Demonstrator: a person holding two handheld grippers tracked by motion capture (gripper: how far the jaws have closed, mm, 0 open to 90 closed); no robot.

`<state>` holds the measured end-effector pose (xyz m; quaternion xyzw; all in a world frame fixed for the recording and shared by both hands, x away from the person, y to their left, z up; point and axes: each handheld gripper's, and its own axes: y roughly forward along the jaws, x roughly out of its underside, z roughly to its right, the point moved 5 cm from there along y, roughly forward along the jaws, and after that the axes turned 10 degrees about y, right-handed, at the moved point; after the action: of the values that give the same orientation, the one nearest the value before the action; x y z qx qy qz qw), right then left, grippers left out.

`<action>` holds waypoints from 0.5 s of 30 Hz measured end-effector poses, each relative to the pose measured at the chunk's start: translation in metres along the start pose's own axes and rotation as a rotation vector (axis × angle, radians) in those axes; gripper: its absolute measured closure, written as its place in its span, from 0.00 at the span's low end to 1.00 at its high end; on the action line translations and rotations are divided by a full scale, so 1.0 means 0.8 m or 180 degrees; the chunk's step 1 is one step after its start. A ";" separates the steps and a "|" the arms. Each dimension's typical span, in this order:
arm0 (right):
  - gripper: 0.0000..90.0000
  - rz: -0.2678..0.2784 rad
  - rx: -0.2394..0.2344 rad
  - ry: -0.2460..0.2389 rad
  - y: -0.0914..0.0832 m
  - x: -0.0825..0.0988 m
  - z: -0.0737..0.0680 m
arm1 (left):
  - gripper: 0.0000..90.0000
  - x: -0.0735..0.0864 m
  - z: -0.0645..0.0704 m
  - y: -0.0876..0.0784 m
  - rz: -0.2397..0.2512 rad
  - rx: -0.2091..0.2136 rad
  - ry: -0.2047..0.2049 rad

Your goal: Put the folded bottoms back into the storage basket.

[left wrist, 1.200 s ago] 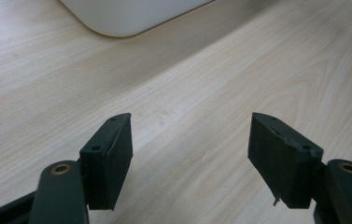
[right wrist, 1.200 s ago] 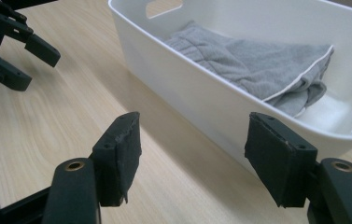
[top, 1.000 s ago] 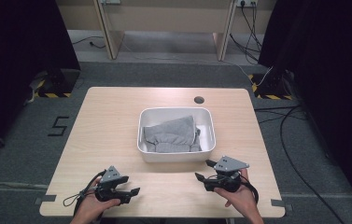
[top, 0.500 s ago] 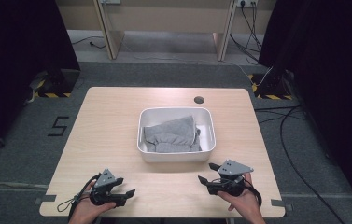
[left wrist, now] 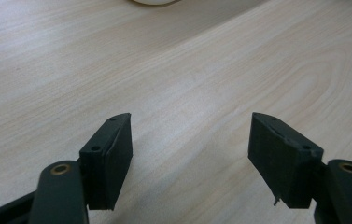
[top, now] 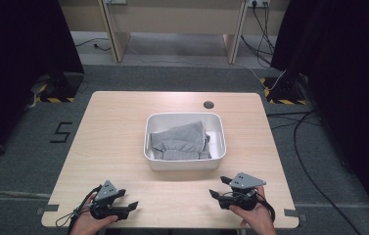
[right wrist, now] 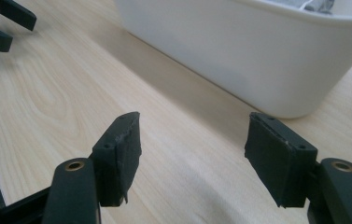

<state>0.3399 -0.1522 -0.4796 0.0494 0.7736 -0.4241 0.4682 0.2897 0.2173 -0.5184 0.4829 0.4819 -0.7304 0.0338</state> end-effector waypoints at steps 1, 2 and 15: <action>0.40 -0.0019 0.0003 0.0014 0.000 0.005 0.002 | 0.34 0.002 0.000 -0.001 0.0002 -0.0003 0.0002; 0.40 -0.0022 0.0003 0.0031 -0.001 0.006 0.002 | 0.33 0.002 0.000 -0.001 0.0002 -0.0003 0.0002; 0.39 -0.0110 0.0082 0.0102 0.000 0.030 0.009 | 0.31 0.014 -0.005 -0.005 -0.0002 -0.0109 0.0013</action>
<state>0.3317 -0.1652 -0.4996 0.0488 0.7763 -0.4412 0.4477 0.2843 0.2269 -0.5244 0.4836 0.4945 -0.7210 0.0409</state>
